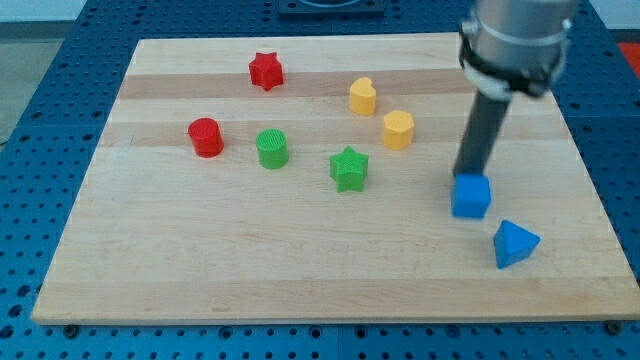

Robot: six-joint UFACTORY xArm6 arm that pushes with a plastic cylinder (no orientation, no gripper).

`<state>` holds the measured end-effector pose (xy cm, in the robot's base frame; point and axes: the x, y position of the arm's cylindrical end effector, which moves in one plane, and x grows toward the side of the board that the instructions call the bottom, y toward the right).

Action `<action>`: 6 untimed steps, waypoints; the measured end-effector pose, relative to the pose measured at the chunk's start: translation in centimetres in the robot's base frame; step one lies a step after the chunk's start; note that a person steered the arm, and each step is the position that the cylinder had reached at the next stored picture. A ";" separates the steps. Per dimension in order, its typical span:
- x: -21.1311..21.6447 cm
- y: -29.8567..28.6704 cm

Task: Slightly move the yellow hexagon diagonally to the green star

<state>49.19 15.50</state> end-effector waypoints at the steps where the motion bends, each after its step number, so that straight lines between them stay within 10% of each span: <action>1: 2.1 0.1; 4: -13.0 -3.9; 6: -3.6 -9.4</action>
